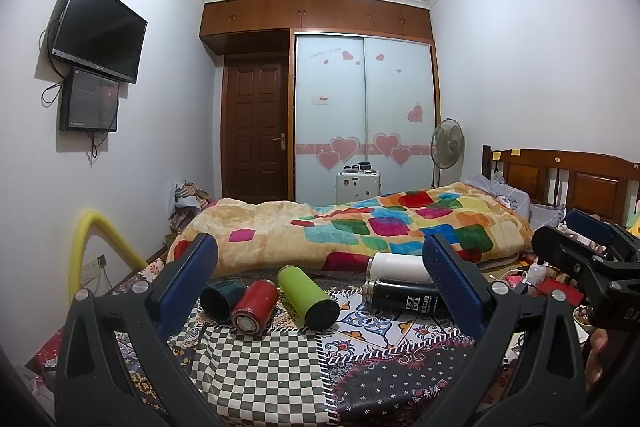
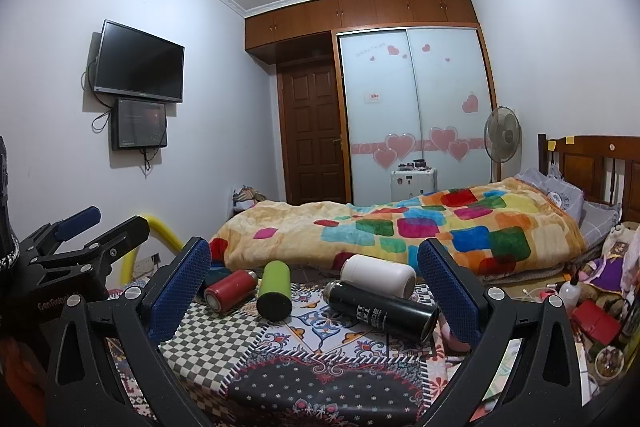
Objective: Flip cup upright
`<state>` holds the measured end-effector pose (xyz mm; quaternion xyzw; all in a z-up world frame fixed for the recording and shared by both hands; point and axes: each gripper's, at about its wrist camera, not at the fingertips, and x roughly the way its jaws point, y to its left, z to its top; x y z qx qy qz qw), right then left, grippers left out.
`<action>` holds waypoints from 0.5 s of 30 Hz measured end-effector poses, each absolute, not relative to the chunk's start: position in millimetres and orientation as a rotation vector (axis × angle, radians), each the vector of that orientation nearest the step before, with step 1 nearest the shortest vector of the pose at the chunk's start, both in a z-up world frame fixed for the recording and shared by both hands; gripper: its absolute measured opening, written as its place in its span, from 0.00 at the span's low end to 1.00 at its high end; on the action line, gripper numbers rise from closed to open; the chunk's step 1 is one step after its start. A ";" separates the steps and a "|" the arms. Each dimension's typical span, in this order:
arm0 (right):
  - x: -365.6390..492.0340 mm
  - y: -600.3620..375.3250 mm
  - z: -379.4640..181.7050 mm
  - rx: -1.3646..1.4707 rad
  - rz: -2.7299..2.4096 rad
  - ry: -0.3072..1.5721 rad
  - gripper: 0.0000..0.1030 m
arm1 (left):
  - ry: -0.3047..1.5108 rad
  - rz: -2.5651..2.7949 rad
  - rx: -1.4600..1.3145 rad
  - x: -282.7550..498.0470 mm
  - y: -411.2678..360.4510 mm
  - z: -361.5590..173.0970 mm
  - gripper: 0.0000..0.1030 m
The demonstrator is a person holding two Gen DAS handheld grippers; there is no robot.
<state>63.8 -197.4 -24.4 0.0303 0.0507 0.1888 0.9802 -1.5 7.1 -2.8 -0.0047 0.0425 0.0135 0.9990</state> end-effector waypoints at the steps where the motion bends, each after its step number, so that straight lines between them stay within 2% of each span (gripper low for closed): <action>1: 63.7 -199.5 -24.9 0.061 0.381 0.101 1.00 | 0.084 0.028 -0.010 -1.5 7.3 -2.3 1.00; 15: 57.9 -203.0 -24.1 0.063 0.380 0.087 1.00 | 0.066 0.027 -0.008 -10.9 8.1 0.7 1.00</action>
